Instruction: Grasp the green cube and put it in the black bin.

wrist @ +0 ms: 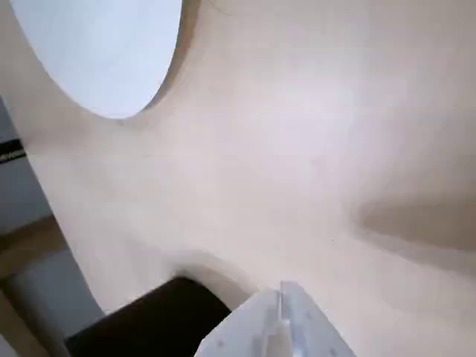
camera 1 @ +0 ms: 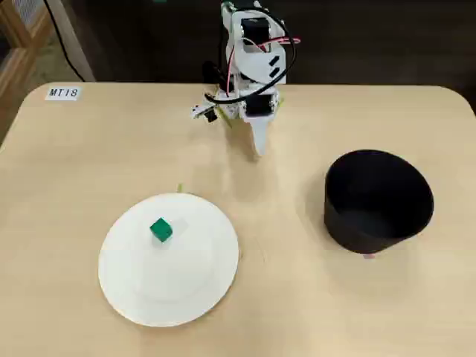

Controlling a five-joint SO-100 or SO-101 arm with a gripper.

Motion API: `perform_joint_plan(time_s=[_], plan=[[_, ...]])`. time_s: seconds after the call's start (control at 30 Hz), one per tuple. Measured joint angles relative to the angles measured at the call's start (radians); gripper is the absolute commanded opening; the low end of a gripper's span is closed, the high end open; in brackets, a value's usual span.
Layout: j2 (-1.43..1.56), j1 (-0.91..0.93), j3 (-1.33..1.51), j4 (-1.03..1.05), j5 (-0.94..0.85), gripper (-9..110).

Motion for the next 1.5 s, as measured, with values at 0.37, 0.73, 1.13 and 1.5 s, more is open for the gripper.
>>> perform_joint_plan(time_s=[0.37,0.73,1.13,1.5], plan=[[0.000,0.000,0.000,0.000,0.000,0],[-0.184,-0.032,-0.423,0.018,0.058,0],[-1.118,0.206,-1.312,0.250,-0.043,0],[-1.560,0.318,-1.562,0.199,0.020,0]])
